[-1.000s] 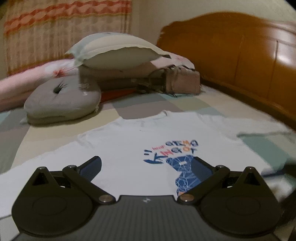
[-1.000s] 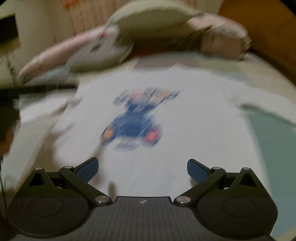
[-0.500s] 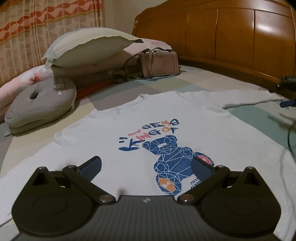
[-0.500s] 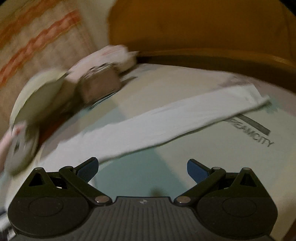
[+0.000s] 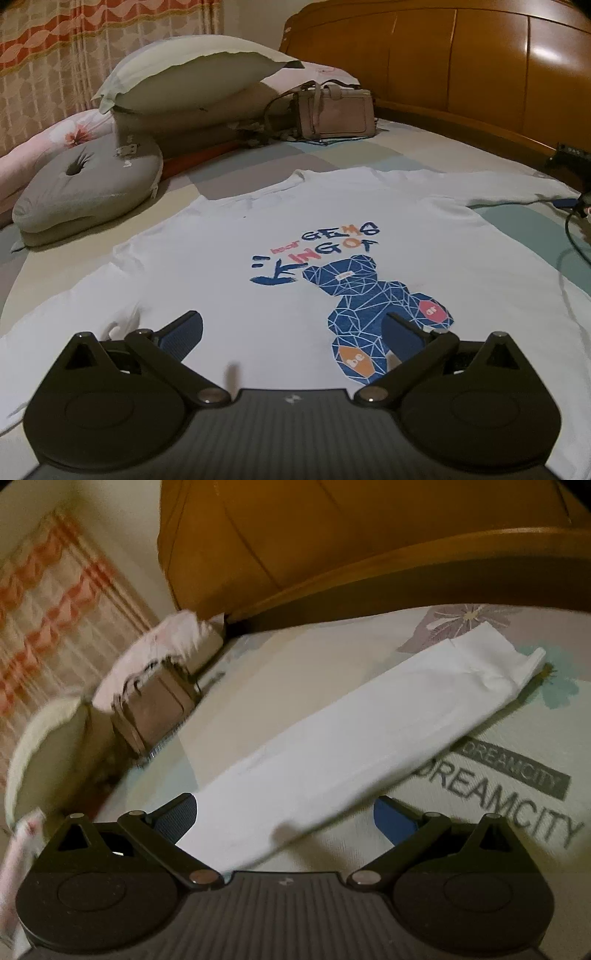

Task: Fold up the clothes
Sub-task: 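Close the right tool on the sleeve cuff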

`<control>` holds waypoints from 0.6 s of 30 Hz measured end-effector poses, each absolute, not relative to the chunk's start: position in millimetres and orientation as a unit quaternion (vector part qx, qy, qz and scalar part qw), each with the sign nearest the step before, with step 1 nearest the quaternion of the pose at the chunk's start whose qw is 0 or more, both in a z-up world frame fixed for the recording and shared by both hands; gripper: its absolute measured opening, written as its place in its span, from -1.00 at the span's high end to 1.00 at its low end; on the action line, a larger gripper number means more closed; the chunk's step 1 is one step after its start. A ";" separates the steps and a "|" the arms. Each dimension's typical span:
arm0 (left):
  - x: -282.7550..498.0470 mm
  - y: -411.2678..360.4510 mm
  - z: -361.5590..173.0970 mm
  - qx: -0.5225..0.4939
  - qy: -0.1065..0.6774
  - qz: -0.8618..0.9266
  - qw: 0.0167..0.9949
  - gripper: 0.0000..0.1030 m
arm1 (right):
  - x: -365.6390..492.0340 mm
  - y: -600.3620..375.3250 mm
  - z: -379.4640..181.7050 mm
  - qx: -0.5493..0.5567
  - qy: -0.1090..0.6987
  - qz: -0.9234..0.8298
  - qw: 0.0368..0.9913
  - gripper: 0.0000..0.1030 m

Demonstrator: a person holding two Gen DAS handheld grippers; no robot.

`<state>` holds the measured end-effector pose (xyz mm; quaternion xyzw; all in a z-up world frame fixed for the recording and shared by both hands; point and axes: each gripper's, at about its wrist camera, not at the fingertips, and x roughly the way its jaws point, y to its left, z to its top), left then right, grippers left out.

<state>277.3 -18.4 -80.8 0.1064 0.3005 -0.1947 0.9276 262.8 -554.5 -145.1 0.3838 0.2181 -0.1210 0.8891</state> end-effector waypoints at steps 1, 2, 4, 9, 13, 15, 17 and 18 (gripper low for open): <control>278.0 -18.2 -81.3 0.106 0.301 -0.193 0.928 -0.98 | 263.4 -557.6 -145.5 0.387 0.213 -0.118 0.889 -1.00; 278.2 -18.5 -82.0 0.107 0.302 -0.193 0.928 -0.98 | 263.5 -559.8 -145.9 0.387 0.209 -0.117 0.890 -1.00; 278.5 -19.3 -83.4 0.112 0.302 -0.192 0.927 -0.98 | 263.9 -564.2 -146.6 0.388 0.200 -0.113 0.893 -1.00; 279.7 -21.4 -86.0 0.125 0.300 -0.188 0.927 -0.98 | 259.5 -551.5 -146.8 0.383 0.190 -0.130 0.895 -1.00; 280.0 -19.4 -87.3 0.122 0.303 -0.189 0.926 -0.98 | 269.4 -546.7 -147.3 0.332 0.200 -0.125 0.913 -1.00; 279.8 -19.5 -86.7 0.124 0.298 -0.188 0.928 -0.98 | 276.1 -555.7 -146.9 0.337 0.195 -0.128 0.912 -1.00; 279.9 -18.7 -86.1 0.121 0.296 -0.188 0.929 -0.98 | 280.8 -565.7 -147.7 0.345 0.187 -0.138 0.909 -1.00; 280.5 -18.1 -86.5 0.118 0.297 -0.189 0.929 -0.98 | 282.3 -570.2 -148.2 0.349 0.181 -0.141 0.909 -1.00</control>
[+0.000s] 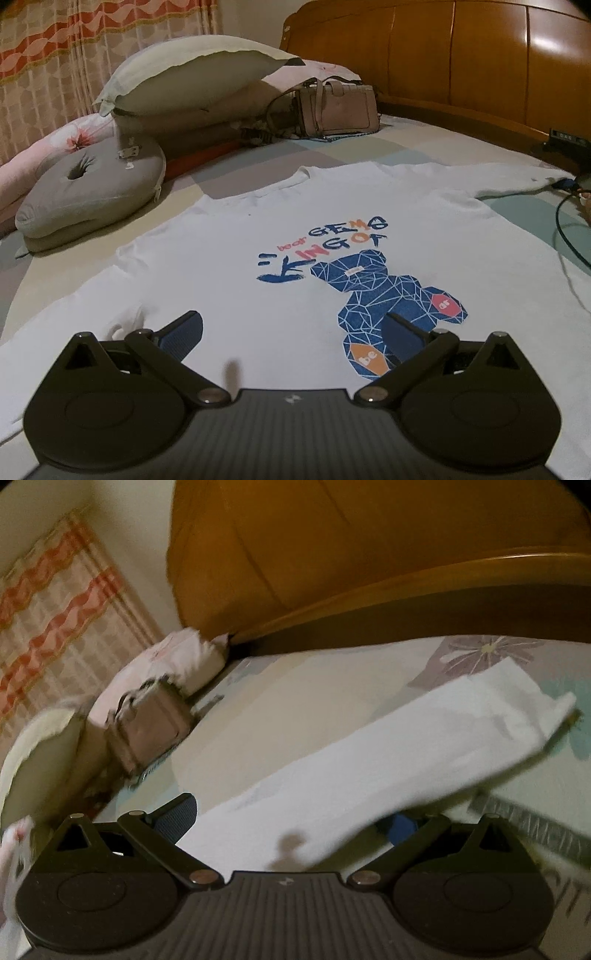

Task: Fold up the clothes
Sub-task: 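Close the right tool on the sleeve cuff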

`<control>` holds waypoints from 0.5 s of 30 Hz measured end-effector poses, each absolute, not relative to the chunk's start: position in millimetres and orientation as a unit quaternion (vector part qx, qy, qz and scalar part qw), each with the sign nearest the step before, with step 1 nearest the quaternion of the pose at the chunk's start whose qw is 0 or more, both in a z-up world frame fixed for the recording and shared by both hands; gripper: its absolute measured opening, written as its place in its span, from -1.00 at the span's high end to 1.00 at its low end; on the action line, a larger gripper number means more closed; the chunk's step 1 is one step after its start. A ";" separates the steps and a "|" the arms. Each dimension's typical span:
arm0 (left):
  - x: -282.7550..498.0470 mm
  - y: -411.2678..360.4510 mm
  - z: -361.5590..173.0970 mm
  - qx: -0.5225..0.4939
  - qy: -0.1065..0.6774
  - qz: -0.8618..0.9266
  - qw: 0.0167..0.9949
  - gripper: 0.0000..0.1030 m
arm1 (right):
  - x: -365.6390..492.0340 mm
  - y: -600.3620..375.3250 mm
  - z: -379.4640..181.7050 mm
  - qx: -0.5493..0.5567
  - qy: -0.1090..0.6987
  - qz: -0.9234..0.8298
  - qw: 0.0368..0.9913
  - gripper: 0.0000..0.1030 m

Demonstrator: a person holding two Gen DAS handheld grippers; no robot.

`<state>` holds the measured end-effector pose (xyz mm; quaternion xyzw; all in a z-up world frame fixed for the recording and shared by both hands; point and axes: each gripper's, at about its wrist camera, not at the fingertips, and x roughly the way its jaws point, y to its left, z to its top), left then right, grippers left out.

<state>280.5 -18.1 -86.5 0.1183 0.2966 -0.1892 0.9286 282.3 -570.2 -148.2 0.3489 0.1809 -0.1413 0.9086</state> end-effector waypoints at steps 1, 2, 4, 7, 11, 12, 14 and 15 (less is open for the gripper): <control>281.1 -17.6 -86.9 0.116 0.298 -0.190 0.928 -0.98 | 283.7 -574.0 -149.4 0.351 0.174 -0.145 0.908 -1.00; 281.6 -17.6 -87.4 0.116 0.299 -0.189 0.928 -0.98 | 285.1 -577.2 -151.2 0.352 0.167 -0.150 0.909 -1.00; 282.3 -18.0 -88.0 0.117 0.300 -0.188 0.928 -0.98 | 288.9 -579.1 -153.1 0.347 0.159 -0.156 0.911 -1.00; 282.3 -18.0 -88.9 0.123 0.298 -0.189 0.928 -0.98 | 292.4 -577.9 -151.6 0.341 0.161 -0.162 0.912 -1.00; 283.7 -16.0 -89.8 0.123 0.297 -0.191 0.927 -0.98 | 289.4 -577.6 -143.6 0.355 0.148 -0.157 0.910 -1.00; 283.8 -15.5 -89.8 0.122 0.297 -0.193 0.927 -0.98 | 288.3 -576.5 -139.3 0.357 0.142 -0.152 0.911 -1.00; 283.0 -14.7 -89.0 0.122 0.296 -0.199 0.926 -0.98 | 288.6 -572.9 -129.1 0.355 0.136 -0.141 0.914 -1.00; 282.1 -14.6 -88.1 0.123 0.294 -0.200 0.927 -0.98 | 288.7 -571.2 -123.9 0.353 0.133 -0.135 0.916 -1.00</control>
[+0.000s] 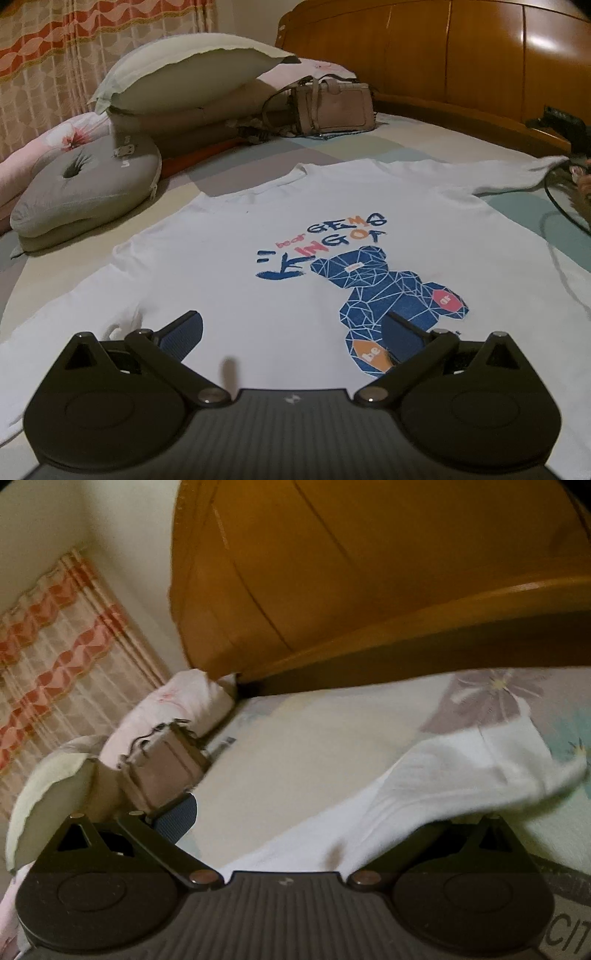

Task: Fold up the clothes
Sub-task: 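Close the right tool on the sleeve cuff, then lift the gripped sleeve cuff up with the right tool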

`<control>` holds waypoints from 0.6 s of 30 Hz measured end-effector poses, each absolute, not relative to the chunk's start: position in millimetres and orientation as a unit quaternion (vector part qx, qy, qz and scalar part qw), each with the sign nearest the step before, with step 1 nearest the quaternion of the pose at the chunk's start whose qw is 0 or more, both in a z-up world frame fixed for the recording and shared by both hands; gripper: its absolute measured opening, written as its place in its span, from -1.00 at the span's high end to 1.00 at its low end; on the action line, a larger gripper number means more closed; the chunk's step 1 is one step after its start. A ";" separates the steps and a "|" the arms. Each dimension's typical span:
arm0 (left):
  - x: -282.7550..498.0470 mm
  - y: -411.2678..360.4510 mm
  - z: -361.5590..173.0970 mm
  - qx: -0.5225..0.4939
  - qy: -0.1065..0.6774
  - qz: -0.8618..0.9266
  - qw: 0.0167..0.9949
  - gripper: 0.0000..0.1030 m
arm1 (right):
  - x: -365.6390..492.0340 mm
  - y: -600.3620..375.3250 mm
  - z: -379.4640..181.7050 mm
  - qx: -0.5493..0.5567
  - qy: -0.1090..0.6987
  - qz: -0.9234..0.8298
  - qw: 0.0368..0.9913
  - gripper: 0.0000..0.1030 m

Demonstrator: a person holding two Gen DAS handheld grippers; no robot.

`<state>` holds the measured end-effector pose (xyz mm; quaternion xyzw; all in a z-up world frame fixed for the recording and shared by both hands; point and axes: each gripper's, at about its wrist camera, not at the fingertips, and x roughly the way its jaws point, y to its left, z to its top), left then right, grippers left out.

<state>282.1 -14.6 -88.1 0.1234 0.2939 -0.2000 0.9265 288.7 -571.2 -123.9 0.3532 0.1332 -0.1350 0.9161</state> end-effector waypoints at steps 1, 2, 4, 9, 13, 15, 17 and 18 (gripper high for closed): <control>281.0 -14.7 -86.4 0.125 0.291 -0.202 0.927 -0.98 | 288.8 -569.4 -118.8 0.352 0.130 -0.129 0.918 -1.00; 279.9 -14.7 -84.8 0.127 0.289 -0.203 0.927 -0.98 | 289.0 -567.6 -113.6 0.350 0.127 -0.124 0.920 -1.00; 277.6 -13.6 -81.1 0.126 0.283 -0.208 0.928 -0.98 | 290.2 -562.2 -102.9 0.347 0.122 -0.110 0.923 -1.00; 274.3 -8.2 -72.1 0.126 0.278 -0.219 0.927 -0.98 | 296.4 -539.5 -78.8 0.338 0.119 -0.081 0.930 -1.00; 274.5 0.5 -65.4 0.122 0.291 -0.240 0.918 -0.98 | 304.5 -516.0 -63.0 0.324 0.127 -0.056 0.936 -1.00; 274.4 5.1 -63.3 0.121 0.296 -0.244 0.916 -0.98 | 309.3 -502.6 -56.4 0.318 0.134 -0.043 0.938 -1.00; 273.8 9.9 -61.0 0.120 0.300 -0.246 0.914 -0.98 | 315.1 -488.2 -50.0 0.310 0.144 -0.032 0.939 -1.00; 273.8 12.2 -59.5 0.118 0.300 -0.245 0.914 -0.98 | 318.1 -481.0 -46.9 0.306 0.148 -0.027 0.940 -1.00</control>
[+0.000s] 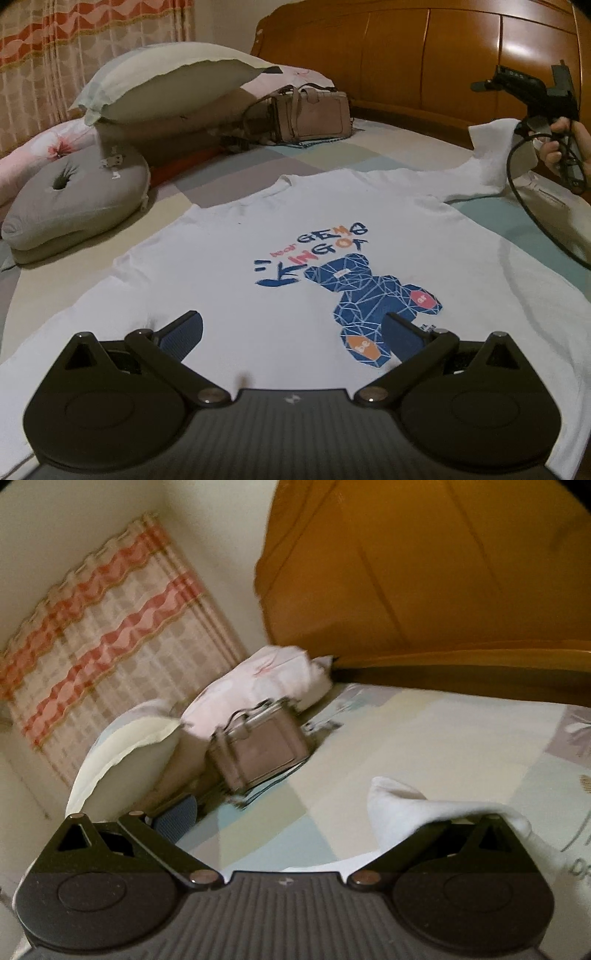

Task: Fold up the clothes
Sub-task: 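Lift the gripped sleeve cuff up with the right tool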

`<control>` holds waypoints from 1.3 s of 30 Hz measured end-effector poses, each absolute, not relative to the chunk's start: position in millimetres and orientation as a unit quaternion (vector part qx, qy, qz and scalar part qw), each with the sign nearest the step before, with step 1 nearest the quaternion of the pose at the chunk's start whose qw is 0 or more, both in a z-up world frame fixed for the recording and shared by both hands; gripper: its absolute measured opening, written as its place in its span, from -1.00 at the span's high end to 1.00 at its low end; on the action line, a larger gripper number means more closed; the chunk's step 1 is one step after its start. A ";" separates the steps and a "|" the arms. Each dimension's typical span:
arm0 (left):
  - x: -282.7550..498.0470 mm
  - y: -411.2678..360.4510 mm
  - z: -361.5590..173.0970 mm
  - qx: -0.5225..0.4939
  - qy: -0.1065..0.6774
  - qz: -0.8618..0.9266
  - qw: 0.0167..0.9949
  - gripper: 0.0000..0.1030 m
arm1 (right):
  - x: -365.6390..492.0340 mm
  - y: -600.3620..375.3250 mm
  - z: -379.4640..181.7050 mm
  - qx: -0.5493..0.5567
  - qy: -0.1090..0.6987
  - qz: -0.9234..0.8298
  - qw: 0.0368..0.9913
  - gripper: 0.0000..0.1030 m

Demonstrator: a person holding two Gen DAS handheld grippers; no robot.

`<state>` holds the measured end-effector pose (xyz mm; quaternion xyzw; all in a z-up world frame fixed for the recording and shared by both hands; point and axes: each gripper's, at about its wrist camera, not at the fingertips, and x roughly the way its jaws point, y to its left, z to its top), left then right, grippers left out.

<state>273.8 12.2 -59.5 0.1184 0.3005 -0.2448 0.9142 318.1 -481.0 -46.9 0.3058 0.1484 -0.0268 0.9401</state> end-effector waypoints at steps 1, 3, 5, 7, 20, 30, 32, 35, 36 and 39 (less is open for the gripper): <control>273.7 14.5 -58.1 0.117 0.301 -0.244 0.914 -0.98 | 321.3 -473.4 -43.6 0.301 0.153 -0.022 0.941 -1.00; 273.2 19.8 -54.5 0.112 0.299 -0.241 0.916 -0.98 | 328.2 -458.2 -36.7 0.289 0.164 -0.013 0.943 -1.00; 272.5 25.4 -50.5 0.106 0.295 -0.238 0.919 -0.98 | 335.4 -442.1 -29.6 0.275 0.175 -0.004 0.945 -1.00; 273.3 30.4 -47.1 0.100 0.294 -0.234 0.921 -0.98 | 342.7 -424.9 -21.8 0.264 0.183 0.009 0.947 -1.00; 278.1 52.1 -64.5 0.091 0.333 -0.229 0.910 -0.98 | 389.8 -328.1 18.9 0.213 0.216 0.075 0.950 -1.00; 268.2 83.5 -64.0 0.080 0.334 -0.210 0.915 -0.98 | 410.4 -252.4 35.7 0.168 0.236 0.121 0.950 -1.00; 266.5 89.2 -64.3 0.077 0.336 -0.206 0.916 -0.98 | 413.4 -238.3 37.9 0.161 0.238 0.128 0.949 -1.00; 266.5 98.0 -65.7 0.069 0.339 -0.203 0.916 -0.98 | 416.2 -218.6 39.2 0.150 0.242 0.142 0.948 -1.00; 267.0 100.4 -66.4 0.068 0.341 -0.199 0.916 -0.98 | 416.9 -212.6 39.4 0.146 0.244 0.146 0.948 -1.00; 267.9 107.0 -67.5 0.063 0.344 -0.189 0.918 -0.98 | 421.0 -194.9 38.2 0.137 0.249 0.158 0.946 -1.00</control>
